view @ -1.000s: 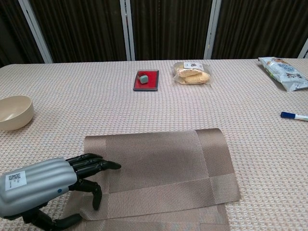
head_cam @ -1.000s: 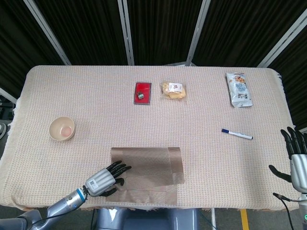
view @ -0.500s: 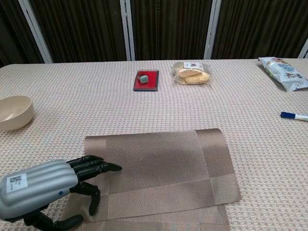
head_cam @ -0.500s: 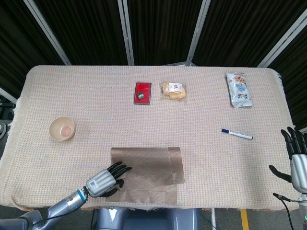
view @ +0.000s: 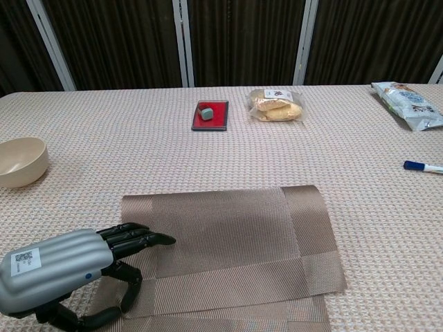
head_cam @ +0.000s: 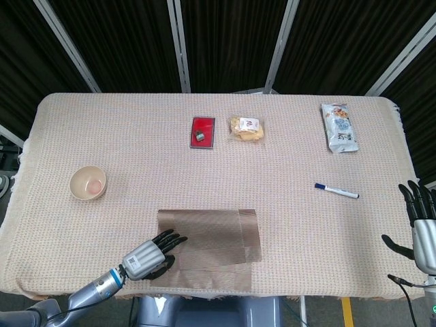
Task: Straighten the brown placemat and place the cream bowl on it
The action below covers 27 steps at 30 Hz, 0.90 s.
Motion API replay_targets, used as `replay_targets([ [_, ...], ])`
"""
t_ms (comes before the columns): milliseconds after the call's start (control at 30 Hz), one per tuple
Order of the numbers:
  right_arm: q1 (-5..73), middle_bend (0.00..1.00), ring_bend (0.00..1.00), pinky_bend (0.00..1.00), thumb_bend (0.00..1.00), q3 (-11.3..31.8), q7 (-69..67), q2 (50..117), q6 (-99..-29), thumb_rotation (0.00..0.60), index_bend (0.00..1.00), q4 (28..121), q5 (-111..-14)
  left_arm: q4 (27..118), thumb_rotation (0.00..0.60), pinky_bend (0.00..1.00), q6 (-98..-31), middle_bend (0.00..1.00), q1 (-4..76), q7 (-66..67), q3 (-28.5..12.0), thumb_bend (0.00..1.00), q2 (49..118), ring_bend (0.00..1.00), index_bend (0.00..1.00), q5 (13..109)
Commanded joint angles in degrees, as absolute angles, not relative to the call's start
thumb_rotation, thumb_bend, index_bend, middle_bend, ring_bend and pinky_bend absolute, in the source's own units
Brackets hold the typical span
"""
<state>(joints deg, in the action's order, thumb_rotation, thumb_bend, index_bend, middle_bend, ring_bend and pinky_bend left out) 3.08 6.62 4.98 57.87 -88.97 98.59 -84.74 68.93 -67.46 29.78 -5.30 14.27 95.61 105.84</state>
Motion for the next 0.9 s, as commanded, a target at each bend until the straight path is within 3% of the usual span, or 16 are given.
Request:
replay_targets([
  [33,3.08,0.0,0.0,0.0,0.0,6.63,4.98,57.86,-88.99,0.6,0.0,98.57,-84.73,69.21,0.6,0.0,-67.47,0.0,29.8,-5.46,14.12,0.49,95.56,0.0,0.6,105.65],
  [233,3.09,0.0,0.0,0.0,0.0,6.63,4.99,57.87,-88.96,0.6,0.0,98.57,-84.72,70.62,0.6,0.0,-67.93,0.0,30.03,-6.28,12.94,0.5,95.18,0.0,0.66,104.76],
  [400,3.17,0.0,0.0,0.0,0.0,6.66,5.08,57.93,-88.76,0.6,0.0,98.5,-84.55,74.1,0.6,0.0,-68.12,0.0,31.3,-8.22,8.65,0.5,93.84,0.0,0.68,101.52],
  [600,3.31,0.0,0.0,0.0,0.0,6.54,5.79,58.23,-88.52,0.6,0.0,98.52,-84.62,78.67,0.6,0.0,-64.61,0.0,33.96,-9.07,0.51,0.5,92.44,0.0,0.68,93.36],
  [700,3.39,0.0,0.0,0.0,0.0,6.48,6.47,58.49,-88.45,0.6,0.0,98.54,-84.67,79.64,0.6,0.0,-59.54,0.0,37.2,-7.49,-7.32,0.5,92.26,0.0,0.69,84.55],
  [900,3.54,0.0,0.0,0.0,0.0,6.52,7.4,58.89,-88.17,0.6,0.0,98.38,-84.29,75.4,0.6,0.0,-52.38,0.0,41.94,-2.66,-16.37,0.51,93.23,0.0,0.69,70.66],
])
